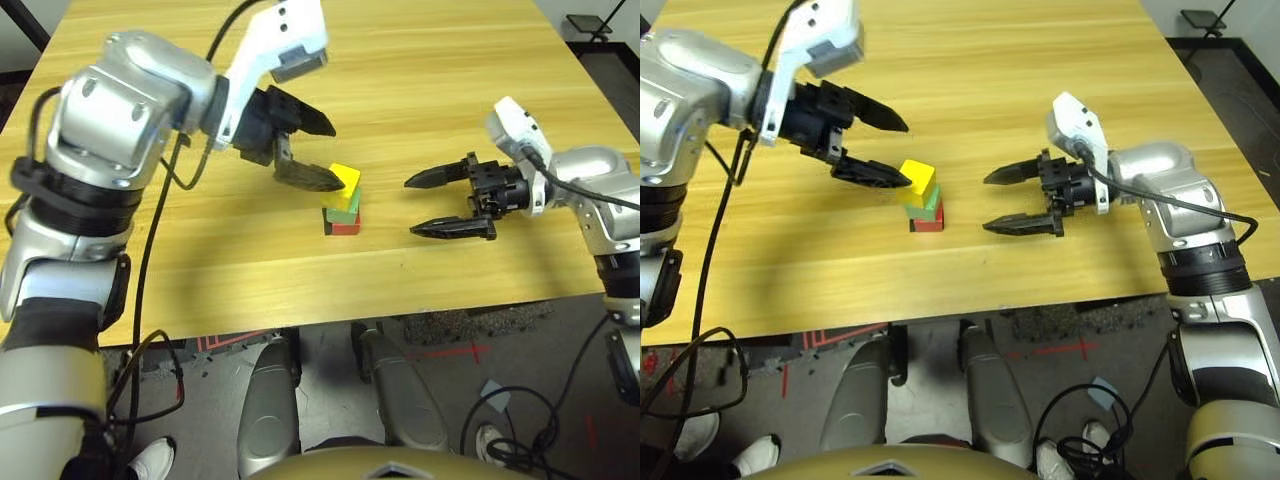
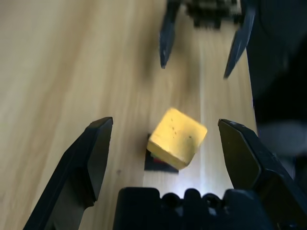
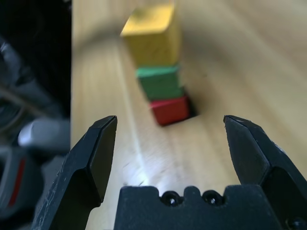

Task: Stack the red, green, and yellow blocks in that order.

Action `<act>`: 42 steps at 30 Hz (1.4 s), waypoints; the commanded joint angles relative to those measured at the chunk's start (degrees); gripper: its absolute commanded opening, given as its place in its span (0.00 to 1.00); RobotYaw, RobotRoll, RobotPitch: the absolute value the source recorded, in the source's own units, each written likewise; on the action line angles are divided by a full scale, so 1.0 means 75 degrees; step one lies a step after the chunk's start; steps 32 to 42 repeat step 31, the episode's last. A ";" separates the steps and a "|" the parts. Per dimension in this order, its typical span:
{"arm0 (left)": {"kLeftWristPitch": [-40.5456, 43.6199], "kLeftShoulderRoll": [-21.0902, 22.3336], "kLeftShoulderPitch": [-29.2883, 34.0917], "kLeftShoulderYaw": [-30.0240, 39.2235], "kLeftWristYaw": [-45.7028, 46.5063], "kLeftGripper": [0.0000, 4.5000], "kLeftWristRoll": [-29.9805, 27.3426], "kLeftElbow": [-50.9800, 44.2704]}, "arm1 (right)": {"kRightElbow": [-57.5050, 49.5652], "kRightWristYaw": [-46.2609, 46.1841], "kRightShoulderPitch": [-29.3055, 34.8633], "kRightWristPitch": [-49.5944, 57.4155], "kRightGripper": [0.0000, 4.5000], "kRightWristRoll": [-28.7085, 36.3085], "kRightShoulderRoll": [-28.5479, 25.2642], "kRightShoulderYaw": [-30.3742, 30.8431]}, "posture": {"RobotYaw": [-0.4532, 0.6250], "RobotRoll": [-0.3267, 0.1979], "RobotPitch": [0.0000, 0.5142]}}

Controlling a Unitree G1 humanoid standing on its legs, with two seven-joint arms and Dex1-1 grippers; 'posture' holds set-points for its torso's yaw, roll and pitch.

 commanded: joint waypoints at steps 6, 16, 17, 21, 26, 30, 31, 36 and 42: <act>-0.0410 -0.1073 0.2251 0.3470 0.3891 0.99 0.0474 -0.0700 | 0.0783 -0.4129 0.0430 -0.0899 1.00 -0.0358 0.1517 -0.1823 | 0.38 0.42 0.45; -0.5156 -0.3906 0.6030 0.4449 0.7206 0.99 0.1538 -0.1197 | 0.0864 -0.6760 0.1104 -0.3113 1.00 -0.1135 0.2814 -0.2222 | 0.37 0.39 0.48; -0.5634 -0.4018 0.6169 0.4414 0.7372 0.99 0.1614 -0.1142 | 0.0980 -0.6826 0.1149 -0.3320 1.00 -0.1192 0.2805 -0.2228 | 0.37 0.39 0.49; -0.6755 -0.4225 0.6518 0.4324 0.7910 0.99 0.1783 -0.0893 | 0.1323 -0.7133 0.1227 -0.3908 1.00 -0.1304 0.2790 -0.2331 | 0.33 0.36 0.51; -0.7968 -0.4059 0.6674 0.4311 0.8186 0.99 0.1874 -0.0102 | 0.1712 -0.7242 0.1463 -0.4674 1.00 -0.1383 0.2834 -0.2356 | 0.33 0.35 0.54; -0.8470 -0.3976 0.6855 0.4282 0.8240 0.99 0.1826 0.0298 | 0.1823 -0.7514 0.1701 -0.5026 1.00 -0.1439 0.2888 -0.2445 | 0.32 0.35 0.53; -0.8598 -0.3973 0.6907 0.4286 0.8264 0.99 0.1822 0.0364 | 0.1804 -0.7613 0.1774 -0.5077 1.00 -0.1477 0.2895 -0.2453 | 0.32 0.35 0.52; -0.8598 -0.3973 0.6907 0.4286 0.8264 0.99 0.1822 0.0364 | 0.1804 -0.7613 0.1774 -0.5077 1.00 -0.1477 0.2895 -0.2453 | 0.32 0.35 0.52; -0.8598 -0.3973 0.6907 0.4286 0.8264 0.99 0.1822 0.0364 | 0.1804 -0.7613 0.1774 -0.5077 1.00 -0.1477 0.2895 -0.2453 | 0.32 0.35 0.52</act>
